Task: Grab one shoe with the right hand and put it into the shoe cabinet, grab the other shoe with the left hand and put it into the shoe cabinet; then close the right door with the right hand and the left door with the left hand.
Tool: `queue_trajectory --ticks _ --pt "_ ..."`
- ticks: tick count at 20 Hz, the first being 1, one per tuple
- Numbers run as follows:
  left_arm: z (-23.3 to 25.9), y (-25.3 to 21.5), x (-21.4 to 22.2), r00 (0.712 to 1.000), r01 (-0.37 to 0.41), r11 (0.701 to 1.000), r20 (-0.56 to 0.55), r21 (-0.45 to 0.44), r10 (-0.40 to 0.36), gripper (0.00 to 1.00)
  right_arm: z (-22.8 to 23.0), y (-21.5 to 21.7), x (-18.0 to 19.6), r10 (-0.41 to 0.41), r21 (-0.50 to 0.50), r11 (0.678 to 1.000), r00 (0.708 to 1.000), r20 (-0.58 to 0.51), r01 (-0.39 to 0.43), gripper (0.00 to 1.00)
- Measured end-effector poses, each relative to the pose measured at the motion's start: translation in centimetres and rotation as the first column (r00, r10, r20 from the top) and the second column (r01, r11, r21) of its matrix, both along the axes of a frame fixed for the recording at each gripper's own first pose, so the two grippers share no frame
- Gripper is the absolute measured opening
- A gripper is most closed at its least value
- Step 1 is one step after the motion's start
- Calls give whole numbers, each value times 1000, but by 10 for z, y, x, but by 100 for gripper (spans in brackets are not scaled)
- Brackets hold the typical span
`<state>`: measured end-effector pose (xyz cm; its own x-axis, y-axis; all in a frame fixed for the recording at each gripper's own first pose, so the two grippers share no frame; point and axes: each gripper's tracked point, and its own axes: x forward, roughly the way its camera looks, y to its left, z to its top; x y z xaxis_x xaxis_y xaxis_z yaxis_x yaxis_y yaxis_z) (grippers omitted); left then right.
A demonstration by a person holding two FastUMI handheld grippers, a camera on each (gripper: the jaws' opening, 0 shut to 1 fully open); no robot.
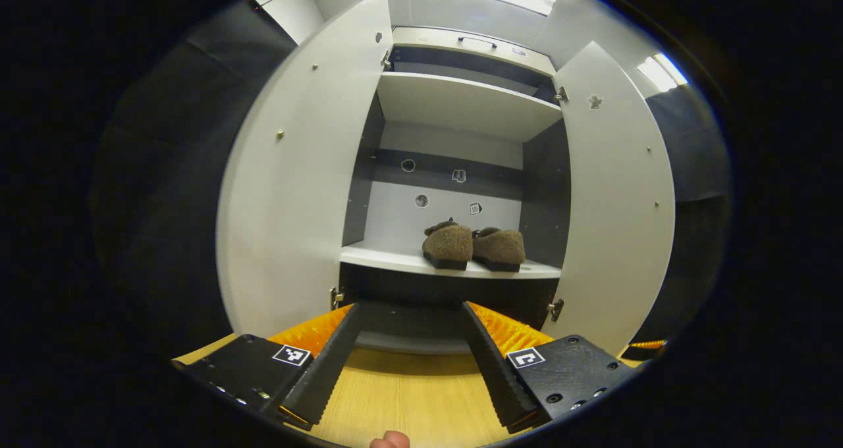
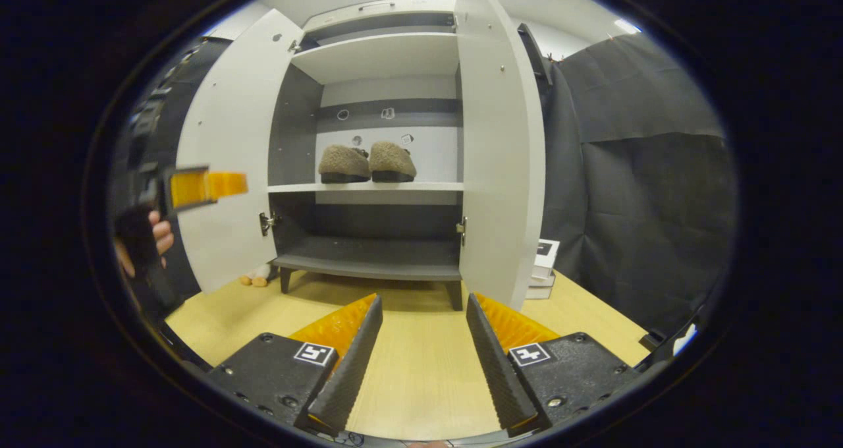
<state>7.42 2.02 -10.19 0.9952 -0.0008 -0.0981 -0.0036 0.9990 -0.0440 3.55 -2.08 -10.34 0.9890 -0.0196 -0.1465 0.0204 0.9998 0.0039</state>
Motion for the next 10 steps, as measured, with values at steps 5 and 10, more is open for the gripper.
queue_trajectory --ticks 5,10 --pt "-34 -18 -46 996 20 1000 -89 7 -19 93 -12 0 -13 0 38 999 998 -56 2 91" --pt "-36 -22 -48 993 32 999 -111 -8 -33 93 78 -36 -33 -51 41 998 996 79 48 95"
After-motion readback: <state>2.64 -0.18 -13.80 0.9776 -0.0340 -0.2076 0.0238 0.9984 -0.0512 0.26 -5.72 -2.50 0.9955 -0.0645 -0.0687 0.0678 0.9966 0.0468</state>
